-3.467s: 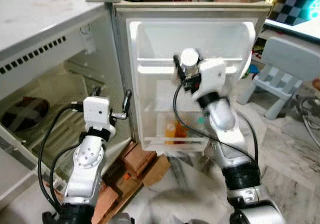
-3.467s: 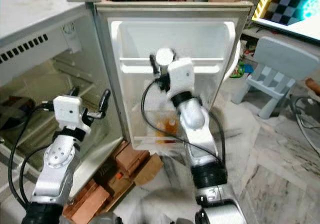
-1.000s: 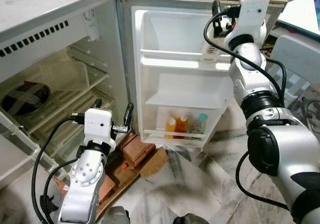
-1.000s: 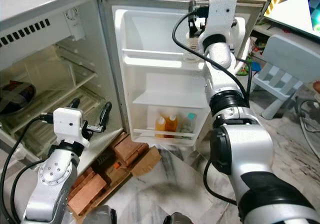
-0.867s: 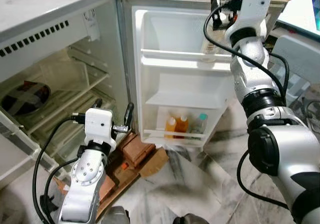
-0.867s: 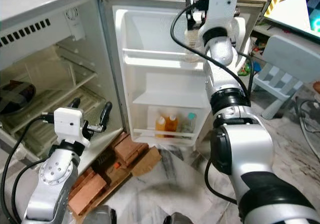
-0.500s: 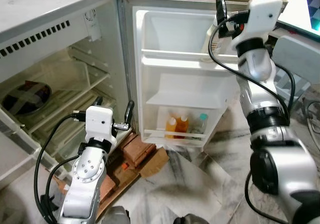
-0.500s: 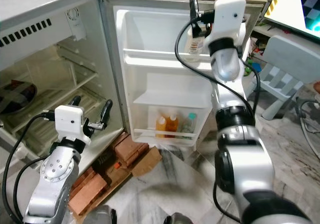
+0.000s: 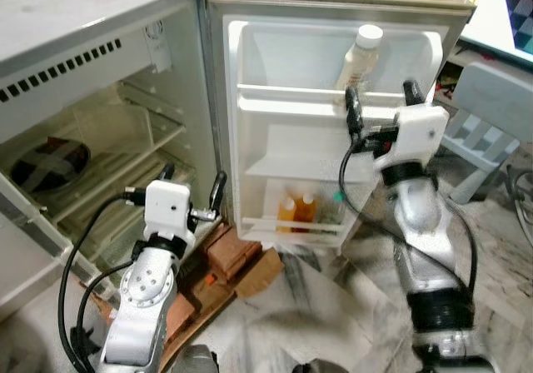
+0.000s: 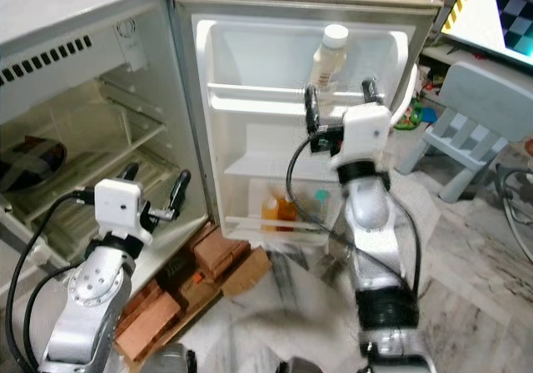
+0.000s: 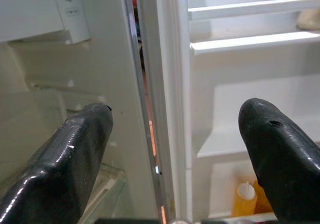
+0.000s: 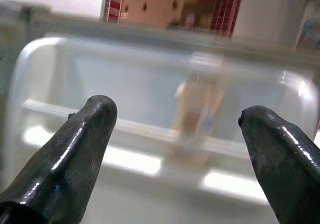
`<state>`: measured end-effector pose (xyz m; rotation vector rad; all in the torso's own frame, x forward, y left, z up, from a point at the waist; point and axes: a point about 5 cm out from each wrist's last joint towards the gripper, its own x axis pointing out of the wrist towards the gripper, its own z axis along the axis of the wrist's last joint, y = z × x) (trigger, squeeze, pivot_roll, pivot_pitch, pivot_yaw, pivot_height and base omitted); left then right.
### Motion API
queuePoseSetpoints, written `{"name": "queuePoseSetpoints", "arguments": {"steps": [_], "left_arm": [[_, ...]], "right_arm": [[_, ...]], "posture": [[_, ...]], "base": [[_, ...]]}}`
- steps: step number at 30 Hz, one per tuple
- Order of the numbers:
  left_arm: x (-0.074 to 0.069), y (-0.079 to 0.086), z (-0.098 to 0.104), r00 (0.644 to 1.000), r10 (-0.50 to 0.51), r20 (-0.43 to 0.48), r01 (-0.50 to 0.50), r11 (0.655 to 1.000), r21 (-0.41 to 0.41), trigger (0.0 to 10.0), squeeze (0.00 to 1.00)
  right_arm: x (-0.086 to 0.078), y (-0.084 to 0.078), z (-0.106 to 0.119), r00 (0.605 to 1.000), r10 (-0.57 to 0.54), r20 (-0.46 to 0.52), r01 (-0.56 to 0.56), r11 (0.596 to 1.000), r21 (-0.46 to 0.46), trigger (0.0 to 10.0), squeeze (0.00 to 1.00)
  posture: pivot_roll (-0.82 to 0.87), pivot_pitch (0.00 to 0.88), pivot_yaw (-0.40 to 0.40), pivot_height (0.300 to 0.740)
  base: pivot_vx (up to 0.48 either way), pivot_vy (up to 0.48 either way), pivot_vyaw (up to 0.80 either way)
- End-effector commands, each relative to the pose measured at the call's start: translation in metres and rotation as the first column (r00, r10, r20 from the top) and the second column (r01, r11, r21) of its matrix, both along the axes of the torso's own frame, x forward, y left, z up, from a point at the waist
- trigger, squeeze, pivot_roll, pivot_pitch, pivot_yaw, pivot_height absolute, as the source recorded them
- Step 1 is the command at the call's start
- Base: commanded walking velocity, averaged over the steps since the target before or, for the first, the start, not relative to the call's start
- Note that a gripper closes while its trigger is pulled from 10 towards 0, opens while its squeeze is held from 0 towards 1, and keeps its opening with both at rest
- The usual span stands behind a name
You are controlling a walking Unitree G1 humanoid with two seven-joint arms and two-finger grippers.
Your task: Restocking fridge
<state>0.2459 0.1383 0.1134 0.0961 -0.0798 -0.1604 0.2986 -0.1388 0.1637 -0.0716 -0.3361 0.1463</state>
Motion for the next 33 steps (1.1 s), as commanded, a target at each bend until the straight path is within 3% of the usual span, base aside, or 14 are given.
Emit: {"name": "queuePoseSetpoints", "arguments": {"steps": [1,3,7,10,19,25,33], "left_arm": [[0.001,-0.004,-0.002,1.000,-0.007,-0.003,0.007,1.000,-0.002,10.0,0.00],[0.004,-0.005,-0.004,1.000,-0.009,-0.006,0.009,1.000,-0.002,10.0,0.00],[0.007,-0.005,-0.005,1.000,-0.010,-0.006,0.010,1.000,0.004,10.0,0.00],[0.009,-0.001,-0.007,1.000,0.002,-0.011,-0.001,1.000,0.008,10.0,0.00],[0.008,0.000,-0.013,0.999,0.023,-0.026,-0.022,1.000,0.021,10.0,0.00],[0.011,0.011,-0.019,0.995,0.087,-0.043,-0.083,0.992,0.094,10.0,0.00],[0.012,0.022,-0.022,0.987,0.153,-0.048,-0.145,0.981,0.130,10.0,0.00]], "right_arm": [[-0.004,0.004,0.001,1.000,0.016,-0.017,-0.016,1.000,0.011,10.0,0.00],[-0.008,0.010,-0.012,0.995,0.048,-0.082,-0.045,0.998,0.033,10.0,0.00],[-0.013,0.015,-0.022,0.989,0.098,-0.108,-0.098,0.995,0.005,10.0,0.00],[-0.014,0.013,-0.030,0.981,0.096,-0.167,-0.092,0.995,0.032,10.0,0.00],[-0.016,0.016,-0.038,0.960,0.142,-0.242,-0.124,0.988,0.088,10.0,0.00],[-0.015,0.019,-0.037,0.955,0.163,-0.246,-0.152,0.986,0.063,10.0,0.00],[-0.013,0.022,-0.033,0.956,0.179,-0.231,-0.161,0.983,0.092,10.0,0.00]], "posture": [[0.11,0.000,-0.028,0.740],[0.10,0.000,-0.030,0.740],[0.10,0.000,-0.032,0.740],[0.09,0.000,-0.033,0.740],[0.09,0.000,-0.031,0.740],[0.09,0.000,-0.032,0.740],[0.10,0.000,-0.034,0.740]], "base": [[0.000,-0.472,0.00],[0.000,-0.472,0.00],[0.000,-0.474,0.00],[0.000,-0.480,0.00],[0.000,-0.476,0.00],[0.000,-0.467,0.00],[0.000,-0.442,0.24]]}}
